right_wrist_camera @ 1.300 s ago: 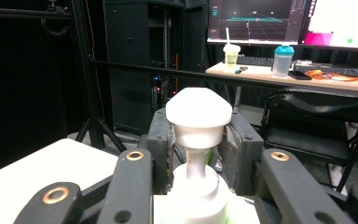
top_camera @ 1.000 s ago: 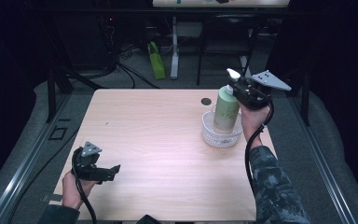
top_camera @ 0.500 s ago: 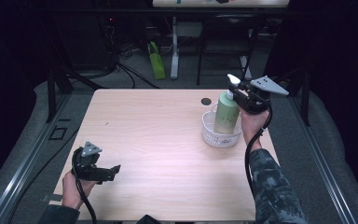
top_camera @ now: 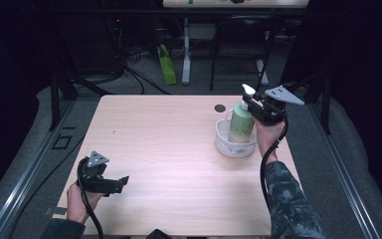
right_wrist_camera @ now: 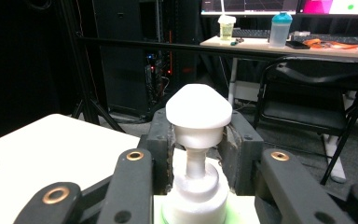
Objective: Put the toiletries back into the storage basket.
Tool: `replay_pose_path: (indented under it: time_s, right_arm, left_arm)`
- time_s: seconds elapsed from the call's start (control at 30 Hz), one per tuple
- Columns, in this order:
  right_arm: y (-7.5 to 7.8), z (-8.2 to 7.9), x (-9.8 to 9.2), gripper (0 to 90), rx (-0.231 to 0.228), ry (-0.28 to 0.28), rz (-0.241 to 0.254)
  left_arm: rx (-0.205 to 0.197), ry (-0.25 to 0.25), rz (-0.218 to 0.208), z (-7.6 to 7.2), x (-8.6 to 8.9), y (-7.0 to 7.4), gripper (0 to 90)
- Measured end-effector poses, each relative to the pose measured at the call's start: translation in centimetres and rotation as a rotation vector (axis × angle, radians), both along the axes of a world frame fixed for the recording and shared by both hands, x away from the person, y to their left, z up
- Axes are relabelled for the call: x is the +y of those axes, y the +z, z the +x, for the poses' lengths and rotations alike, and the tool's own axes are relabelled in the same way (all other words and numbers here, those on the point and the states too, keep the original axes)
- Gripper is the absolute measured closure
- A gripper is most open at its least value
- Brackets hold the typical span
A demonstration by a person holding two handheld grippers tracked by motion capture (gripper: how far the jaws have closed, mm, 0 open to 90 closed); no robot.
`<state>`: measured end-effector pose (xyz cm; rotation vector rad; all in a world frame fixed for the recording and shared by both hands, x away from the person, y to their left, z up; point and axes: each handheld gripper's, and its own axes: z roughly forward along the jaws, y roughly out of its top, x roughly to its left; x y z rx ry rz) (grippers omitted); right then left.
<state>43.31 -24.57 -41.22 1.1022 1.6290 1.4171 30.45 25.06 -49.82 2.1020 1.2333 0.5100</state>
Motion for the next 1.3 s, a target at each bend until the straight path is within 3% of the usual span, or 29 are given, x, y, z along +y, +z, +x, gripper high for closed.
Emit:
replay_pose_path:
  time_s: [0.67,1.3]
  right_arm:
    - [-0.9,0.0,-0.1,66.7,0.007,0.005,-0.006]
    - [-1.1,-0.9,-0.4,66.0,-0.010,0.017,-0.028]
  left_arm:
    - [-0.001,-0.001,0.001,0.0,0.0,0.0,0.0]
    - [-0.001,-0.011,0.007,0.0,-0.2,0.0,0.0]
